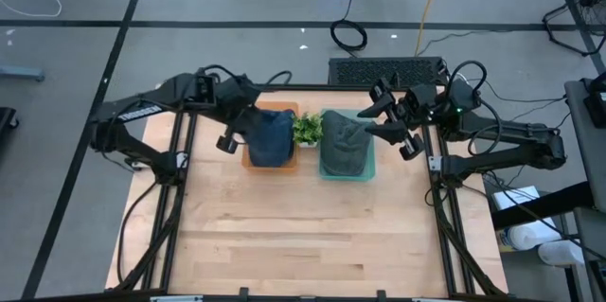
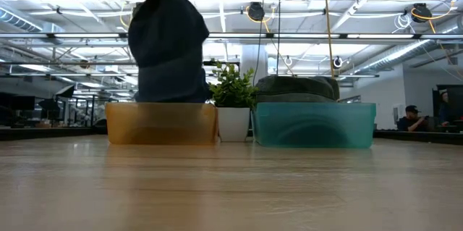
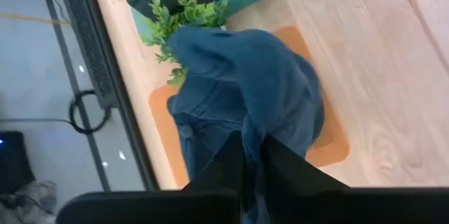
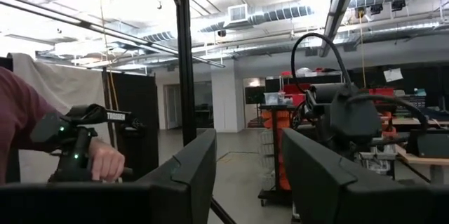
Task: Pick & Place hat
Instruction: Put the blue cap into the orange bin
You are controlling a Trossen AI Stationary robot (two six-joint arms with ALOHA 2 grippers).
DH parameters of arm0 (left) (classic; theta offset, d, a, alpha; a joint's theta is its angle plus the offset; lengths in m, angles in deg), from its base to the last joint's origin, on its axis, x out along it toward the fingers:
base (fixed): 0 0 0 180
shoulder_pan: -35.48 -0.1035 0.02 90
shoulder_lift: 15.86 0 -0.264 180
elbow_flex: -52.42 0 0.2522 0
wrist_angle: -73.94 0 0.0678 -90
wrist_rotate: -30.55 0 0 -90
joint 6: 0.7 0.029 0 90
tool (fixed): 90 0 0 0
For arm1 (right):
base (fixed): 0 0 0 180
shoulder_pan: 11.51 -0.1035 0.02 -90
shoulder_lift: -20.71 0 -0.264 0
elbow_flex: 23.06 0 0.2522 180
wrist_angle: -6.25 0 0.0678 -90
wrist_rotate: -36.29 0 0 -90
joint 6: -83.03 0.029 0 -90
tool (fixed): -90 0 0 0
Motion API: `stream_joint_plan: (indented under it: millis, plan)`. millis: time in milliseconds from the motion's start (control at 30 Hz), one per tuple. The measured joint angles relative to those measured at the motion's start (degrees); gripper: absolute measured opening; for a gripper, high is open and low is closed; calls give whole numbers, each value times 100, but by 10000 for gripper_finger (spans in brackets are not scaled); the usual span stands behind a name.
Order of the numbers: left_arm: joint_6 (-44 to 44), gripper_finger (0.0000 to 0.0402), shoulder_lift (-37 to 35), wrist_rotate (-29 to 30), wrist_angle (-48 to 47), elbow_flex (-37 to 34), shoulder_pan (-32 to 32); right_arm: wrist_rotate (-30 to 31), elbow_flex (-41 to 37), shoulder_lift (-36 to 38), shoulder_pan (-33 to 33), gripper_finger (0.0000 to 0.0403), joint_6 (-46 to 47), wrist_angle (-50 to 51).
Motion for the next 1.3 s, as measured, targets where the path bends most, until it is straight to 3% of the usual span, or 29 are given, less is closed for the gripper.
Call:
stream_joint_plan:
  millis: [167, 367, 767, 1300]
  plan:
    - [-486, 23, 313, 6, -104, 0, -118, -1, 0, 0, -2, 149, 0, 0]
    - [-423, 23, 614, 110, -321, 0, -315, -12, 0, 0, -1, 147, 0, 0]
    - [-279, 23, 1421, -136, -9, 0, -788, -21, 0, 0, 0, 146, -19, 135]
    - [-932, 23, 2809, -30, 460, 0, -1454, -26, 0, 2, 0, 147, -22, 557]
